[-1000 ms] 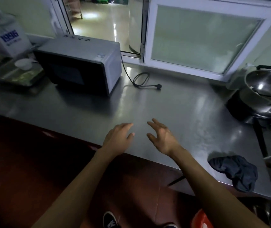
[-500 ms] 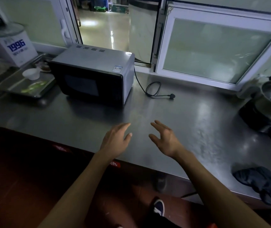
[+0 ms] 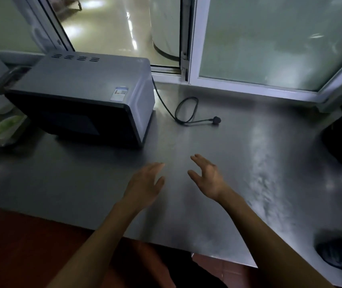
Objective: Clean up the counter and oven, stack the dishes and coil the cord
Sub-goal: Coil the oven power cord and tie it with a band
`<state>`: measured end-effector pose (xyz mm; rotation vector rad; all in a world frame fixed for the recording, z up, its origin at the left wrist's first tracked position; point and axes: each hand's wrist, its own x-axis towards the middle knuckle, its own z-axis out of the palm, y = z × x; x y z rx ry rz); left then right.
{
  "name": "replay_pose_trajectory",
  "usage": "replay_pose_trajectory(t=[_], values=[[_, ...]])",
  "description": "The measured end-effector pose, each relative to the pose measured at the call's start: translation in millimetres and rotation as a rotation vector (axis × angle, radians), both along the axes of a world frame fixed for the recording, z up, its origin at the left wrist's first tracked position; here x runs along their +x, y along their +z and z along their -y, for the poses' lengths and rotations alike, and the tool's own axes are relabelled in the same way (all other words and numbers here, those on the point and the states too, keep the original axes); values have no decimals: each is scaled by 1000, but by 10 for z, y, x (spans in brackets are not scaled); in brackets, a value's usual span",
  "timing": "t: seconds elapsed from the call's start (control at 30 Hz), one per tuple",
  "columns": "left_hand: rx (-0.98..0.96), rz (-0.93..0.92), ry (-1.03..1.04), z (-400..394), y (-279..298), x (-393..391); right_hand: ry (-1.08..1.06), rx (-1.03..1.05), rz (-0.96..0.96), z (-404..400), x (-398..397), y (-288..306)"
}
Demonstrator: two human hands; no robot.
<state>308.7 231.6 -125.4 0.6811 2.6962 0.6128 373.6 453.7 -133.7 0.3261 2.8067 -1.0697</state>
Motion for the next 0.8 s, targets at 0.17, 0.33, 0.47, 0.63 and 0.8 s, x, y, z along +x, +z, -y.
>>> replay_pose_trajectory(t=[0.17,0.33,0.47,0.63,0.8], values=[[1,61,11,-252,-152,-305,-27,4,41,-309,-336,-170],[-12,82,0,-447,-284,-580,-43,11,87,-540,-595,-353],[-58,96,-47,-663,-381,-876,-54,13,110,-674,-857,-481],[-114,75,-145,-1039,-426,-1362,-70,29,122,-738,-1254,-553],[-115,62,-132,-1307,-451,-1783,-72,64,141,-805,-1626,-652]])
